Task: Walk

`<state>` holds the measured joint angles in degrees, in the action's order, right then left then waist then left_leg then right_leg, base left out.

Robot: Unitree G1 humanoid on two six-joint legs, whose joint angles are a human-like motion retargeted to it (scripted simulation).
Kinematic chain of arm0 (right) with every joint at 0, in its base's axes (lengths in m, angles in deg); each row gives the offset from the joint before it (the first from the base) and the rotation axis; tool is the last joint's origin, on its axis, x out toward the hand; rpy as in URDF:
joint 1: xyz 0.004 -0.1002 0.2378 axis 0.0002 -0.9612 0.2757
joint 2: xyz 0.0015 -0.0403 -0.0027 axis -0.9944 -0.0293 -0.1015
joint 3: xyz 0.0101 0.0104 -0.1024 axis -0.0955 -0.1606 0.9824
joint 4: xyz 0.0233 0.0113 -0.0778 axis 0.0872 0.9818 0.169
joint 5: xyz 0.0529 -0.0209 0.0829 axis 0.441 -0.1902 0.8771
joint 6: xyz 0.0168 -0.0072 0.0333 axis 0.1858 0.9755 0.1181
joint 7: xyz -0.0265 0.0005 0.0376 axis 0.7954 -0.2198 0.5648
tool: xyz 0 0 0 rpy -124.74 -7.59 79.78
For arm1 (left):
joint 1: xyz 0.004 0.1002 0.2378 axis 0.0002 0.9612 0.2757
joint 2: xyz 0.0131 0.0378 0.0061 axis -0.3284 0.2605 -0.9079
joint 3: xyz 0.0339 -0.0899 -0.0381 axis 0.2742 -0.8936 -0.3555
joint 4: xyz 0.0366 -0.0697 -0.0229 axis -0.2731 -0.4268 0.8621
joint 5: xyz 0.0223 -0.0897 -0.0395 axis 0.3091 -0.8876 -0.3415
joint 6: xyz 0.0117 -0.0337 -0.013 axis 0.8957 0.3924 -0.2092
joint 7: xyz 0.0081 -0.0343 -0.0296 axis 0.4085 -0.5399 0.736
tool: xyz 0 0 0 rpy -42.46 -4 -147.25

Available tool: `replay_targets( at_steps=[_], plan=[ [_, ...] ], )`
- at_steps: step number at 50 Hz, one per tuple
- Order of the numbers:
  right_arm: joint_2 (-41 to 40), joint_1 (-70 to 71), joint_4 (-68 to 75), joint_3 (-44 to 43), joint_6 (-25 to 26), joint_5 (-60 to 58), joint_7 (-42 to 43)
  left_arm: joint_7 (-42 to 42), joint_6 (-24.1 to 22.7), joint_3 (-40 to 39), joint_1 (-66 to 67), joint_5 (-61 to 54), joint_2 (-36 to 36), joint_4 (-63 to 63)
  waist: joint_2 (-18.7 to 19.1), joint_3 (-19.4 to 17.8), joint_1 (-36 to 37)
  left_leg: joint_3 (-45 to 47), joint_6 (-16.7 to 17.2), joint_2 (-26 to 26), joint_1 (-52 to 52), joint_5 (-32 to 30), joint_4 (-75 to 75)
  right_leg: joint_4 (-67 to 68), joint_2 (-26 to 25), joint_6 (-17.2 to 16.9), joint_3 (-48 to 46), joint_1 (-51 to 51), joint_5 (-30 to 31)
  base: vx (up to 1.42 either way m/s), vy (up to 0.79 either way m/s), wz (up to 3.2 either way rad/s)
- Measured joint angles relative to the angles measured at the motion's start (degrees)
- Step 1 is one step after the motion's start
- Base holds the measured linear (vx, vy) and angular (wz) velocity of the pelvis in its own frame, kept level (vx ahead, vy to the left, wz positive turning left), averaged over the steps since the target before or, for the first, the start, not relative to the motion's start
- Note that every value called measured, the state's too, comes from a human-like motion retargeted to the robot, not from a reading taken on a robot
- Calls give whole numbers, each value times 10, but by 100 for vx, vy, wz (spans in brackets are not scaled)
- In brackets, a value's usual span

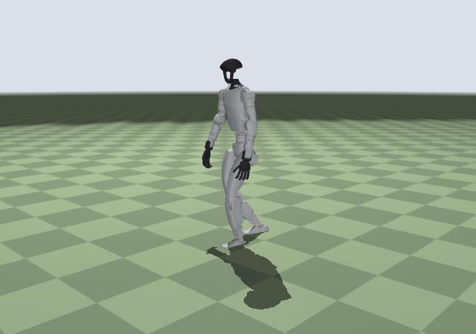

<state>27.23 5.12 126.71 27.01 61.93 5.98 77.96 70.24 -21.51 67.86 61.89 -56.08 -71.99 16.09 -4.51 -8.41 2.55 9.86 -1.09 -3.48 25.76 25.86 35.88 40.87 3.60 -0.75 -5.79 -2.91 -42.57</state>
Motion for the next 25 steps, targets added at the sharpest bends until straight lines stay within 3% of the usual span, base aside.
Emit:
replay_targets(
  at_steps=[4,7,10,11,14,18,20,25],
  plan=[
    [5,-4,-5,-3,-2,6,8,4,-2,-1,0,-10,-3,-1,-22,3,-13,-2,-17,-49,-21,7,-13,93,48,-27,3,-22,32,31,11,46],
    [9,-7,-10,-4,-3,10,12,7,-2,-2,0,-16,-5,-4,-47,3,-30,-5,-31,-101,-51,1,-51,192,105,-52,6,-50,99,32,11,59],
    [12,-9,-18,-5,-4,11,14,13,-2,-4,1,-17,-9,-5,-61,0,-50,-14,-43,-138,-76,6,-68,301,156,-55,9,-92,149,32,10,56],
    [15,-5,-21,-5,-3,11,14,14,-1,-8,-2,-15,-11,-6,-67,0,-59,-26,-46,-156,-109,-17,-127,327,173,-52,17,-113,156,33,10,56],
    [13,-11,-25,-6,-4,10,16,21,2,-10,3,-10,-14,-7,-80,-4,-82,-47,-52,-190,-153,-23,-164,382,211,-40,32,-157,143,32,8,59],
    [10,-17,-23,-6,-3,9,17,26,6,-20,9,-7,-15,-11,-70,-12,-107,-85,-49,-195,-230,-34,-235,362,210,-21,41,-211,108,33,6,33],
    [8,-18,-16,-6,-2,7,16,25,7,-26,10,-6,-15,-16,-49,-17,-115,-105,-43,-176,-276,-42,-287,315,184,-14,33,-230,99,32,4,27],
    [-3,-35,8,-7,4,3,18,24,4,-25,26,1,-6,-23,-37,-28,-127,-135,-40,-167,-346,-42,-340,199,163,-31,38,-274,103,29,4,20]
  ],
)
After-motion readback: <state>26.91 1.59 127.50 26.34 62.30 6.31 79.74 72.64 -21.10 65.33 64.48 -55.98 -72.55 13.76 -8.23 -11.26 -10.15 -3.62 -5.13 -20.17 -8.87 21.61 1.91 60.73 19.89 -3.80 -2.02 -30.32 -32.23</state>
